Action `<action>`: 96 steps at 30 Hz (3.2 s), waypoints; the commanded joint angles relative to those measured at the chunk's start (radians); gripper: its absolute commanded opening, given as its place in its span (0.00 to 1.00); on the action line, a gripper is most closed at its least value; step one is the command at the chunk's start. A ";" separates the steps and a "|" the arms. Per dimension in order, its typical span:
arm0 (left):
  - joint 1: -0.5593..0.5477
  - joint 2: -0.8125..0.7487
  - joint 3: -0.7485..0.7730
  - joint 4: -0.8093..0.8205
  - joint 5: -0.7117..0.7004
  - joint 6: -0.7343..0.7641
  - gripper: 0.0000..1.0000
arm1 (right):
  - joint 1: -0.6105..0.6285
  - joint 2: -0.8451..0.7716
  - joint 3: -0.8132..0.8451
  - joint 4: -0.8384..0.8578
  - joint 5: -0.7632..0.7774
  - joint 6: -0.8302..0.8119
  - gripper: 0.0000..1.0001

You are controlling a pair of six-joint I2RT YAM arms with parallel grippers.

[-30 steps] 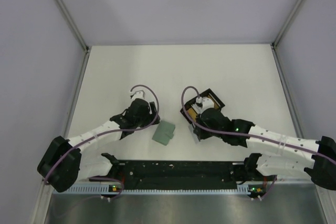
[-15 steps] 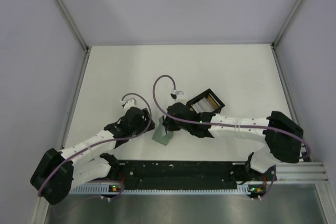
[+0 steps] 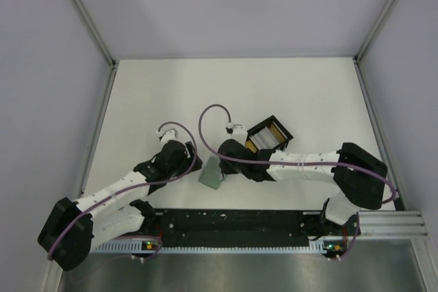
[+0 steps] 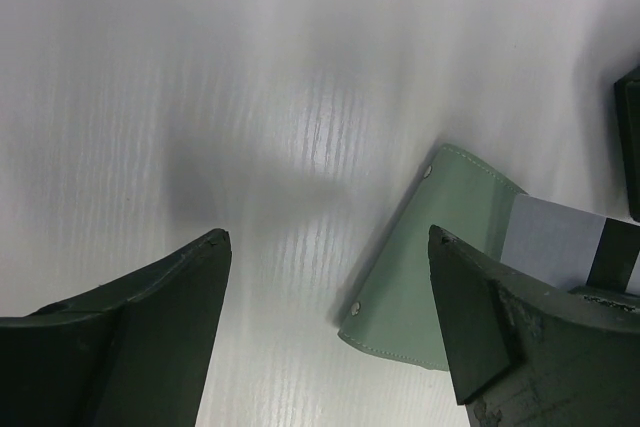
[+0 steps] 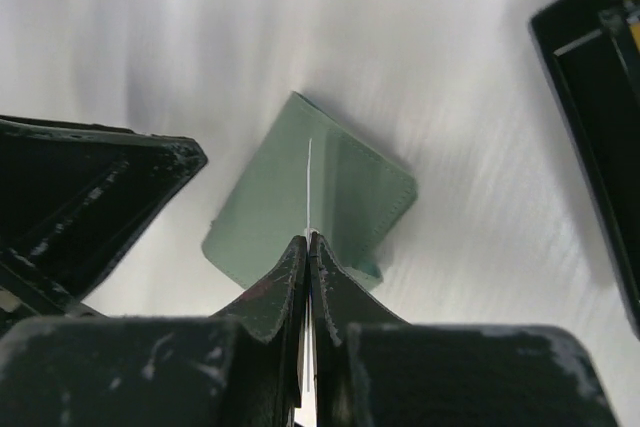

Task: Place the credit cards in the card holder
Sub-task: Open the card holder at the center of the board.

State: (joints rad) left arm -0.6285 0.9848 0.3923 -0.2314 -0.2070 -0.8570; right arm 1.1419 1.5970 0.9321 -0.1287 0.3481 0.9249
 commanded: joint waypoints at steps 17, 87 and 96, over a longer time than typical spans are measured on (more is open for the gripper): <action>-0.100 0.098 -0.082 0.201 0.132 -0.017 0.56 | -0.057 -0.187 -0.251 0.092 -0.040 0.044 0.00; -0.208 -0.219 -0.015 0.063 -0.098 0.024 0.79 | -0.102 -0.095 -0.162 0.379 -0.397 -0.017 0.00; -0.203 -0.215 -0.029 0.020 -0.128 -0.027 0.72 | -0.080 -0.054 -0.131 0.388 -0.406 -0.015 0.00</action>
State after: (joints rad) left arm -0.8364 0.7784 0.3607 -0.2058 -0.3107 -0.8539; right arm 1.0515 1.5333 0.7429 0.2241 -0.0471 0.9237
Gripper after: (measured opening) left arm 0.738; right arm 0.006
